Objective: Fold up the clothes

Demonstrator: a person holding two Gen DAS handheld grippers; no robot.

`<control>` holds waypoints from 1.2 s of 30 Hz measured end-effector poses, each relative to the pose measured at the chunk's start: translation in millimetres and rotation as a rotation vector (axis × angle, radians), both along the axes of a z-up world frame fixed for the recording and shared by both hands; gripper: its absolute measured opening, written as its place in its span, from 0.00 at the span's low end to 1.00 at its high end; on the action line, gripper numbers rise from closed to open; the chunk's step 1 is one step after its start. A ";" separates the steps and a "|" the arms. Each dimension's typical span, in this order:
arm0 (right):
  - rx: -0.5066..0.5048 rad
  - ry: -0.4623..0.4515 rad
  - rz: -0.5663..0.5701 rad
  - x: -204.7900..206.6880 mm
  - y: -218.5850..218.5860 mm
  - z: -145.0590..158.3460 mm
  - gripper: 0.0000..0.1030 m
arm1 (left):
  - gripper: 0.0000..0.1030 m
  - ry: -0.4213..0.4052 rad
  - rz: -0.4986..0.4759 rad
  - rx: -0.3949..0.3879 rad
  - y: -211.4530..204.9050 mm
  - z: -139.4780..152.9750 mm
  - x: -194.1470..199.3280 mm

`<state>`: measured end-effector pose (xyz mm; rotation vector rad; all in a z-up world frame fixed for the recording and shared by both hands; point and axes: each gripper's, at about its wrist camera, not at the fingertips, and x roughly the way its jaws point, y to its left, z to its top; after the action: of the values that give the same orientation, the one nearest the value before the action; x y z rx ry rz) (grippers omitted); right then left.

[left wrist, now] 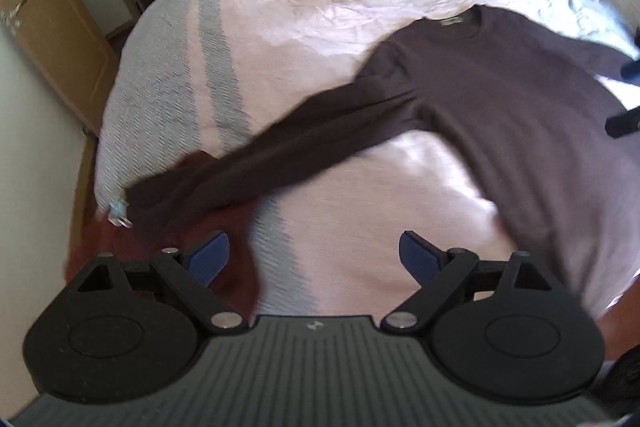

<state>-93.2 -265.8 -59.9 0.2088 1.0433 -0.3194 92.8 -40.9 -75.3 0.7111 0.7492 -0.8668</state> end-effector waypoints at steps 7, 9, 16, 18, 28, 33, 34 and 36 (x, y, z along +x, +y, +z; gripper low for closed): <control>-0.073 -0.074 0.340 138.0 72.7 -22.0 0.99 | 0.88 -0.085 0.093 0.062 45.6 -6.1 99.2; -0.079 -0.121 0.446 175.2 97.4 -32.7 0.99 | 0.88 -0.103 0.142 0.069 67.3 -11.7 119.4; -0.111 -0.217 0.732 281.7 184.4 -95.0 0.57 | 0.88 -0.072 0.339 0.069 127.8 -45.0 165.2; -0.163 -0.206 0.801 304.1 209.0 -116.0 0.57 | 0.88 -0.052 0.380 0.067 138.5 -55.5 171.2; -0.355 -0.219 0.954 337.7 245.4 -159.6 0.03 | 0.88 -0.012 0.423 0.063 148.6 -74.7 168.6; -0.071 -0.436 0.663 314.3 161.2 -89.4 0.03 | 0.88 -0.029 0.370 -0.001 126.7 -66.5 163.1; -0.020 -0.479 0.577 307.1 134.1 -75.8 0.03 | 0.88 -0.032 0.346 -0.018 115.8 -63.7 161.0; 0.022 -0.565 0.405 283.9 70.8 -49.8 0.03 | 0.87 -0.039 0.284 -0.053 89.3 -58.1 154.9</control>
<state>190.7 -195.1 -109.8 0.0934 0.5091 0.1192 247.6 48.4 -133.5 0.5566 0.7681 -0.6109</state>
